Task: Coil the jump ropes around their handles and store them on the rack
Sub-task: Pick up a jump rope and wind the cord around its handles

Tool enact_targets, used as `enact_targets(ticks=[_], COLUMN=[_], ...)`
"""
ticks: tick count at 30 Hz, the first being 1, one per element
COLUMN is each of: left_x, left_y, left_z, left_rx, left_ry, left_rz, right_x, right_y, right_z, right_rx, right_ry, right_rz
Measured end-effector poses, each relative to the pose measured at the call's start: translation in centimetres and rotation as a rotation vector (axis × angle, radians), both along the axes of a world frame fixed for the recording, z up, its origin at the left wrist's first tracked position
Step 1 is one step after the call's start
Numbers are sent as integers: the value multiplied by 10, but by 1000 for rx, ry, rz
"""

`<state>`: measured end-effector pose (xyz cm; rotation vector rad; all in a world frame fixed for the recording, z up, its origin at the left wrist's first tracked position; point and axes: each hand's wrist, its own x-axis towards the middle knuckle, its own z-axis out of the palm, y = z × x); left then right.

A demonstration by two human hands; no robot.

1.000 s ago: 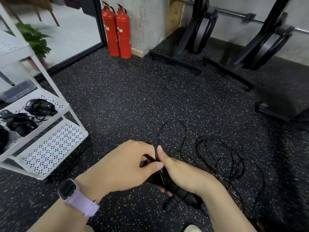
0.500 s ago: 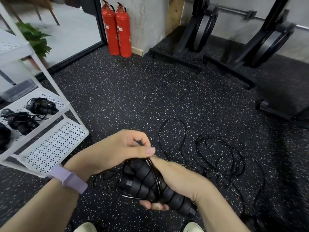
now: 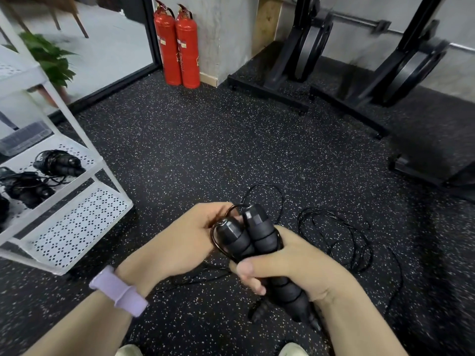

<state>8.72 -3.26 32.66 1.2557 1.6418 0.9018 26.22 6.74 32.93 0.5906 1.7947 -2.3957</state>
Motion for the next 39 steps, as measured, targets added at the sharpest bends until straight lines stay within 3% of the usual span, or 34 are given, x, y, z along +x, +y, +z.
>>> enact_targets(ticks=[2,7,9,17,23,27,31,36,39], left_x=[1,-1,1,6,10,12,6,-16,-28], left_y=[2,-8,-10,-11,-5,-6,-10,-13,-10], left_z=[-4,-12,-10,-2,-2,-7,-8,-5,1], left_rx=[13,9,8,6,16,75,81,-131,-212], left_ry=[108,323,397,744,880,936,850,272,129], left_rz=[17,31,-7,-112,-162,-206,-182,-116,-175], right_x=[3,9,10,2,-12,-21,-25,-25,-29], right_y=[5,27,32,24,11,-3,-13,-31,-40], right_z=[-1,-9,-11,-29,-42,-44,-42,-38,-28], right_rx=[-18,-78,3,509,875,1109,1150,1039,968], right_ry=[52,60,17,-214,-494,-617,-592,-406,-266], right_rz=[-64,-525,-566,-443,-334,-148,54,252,265])
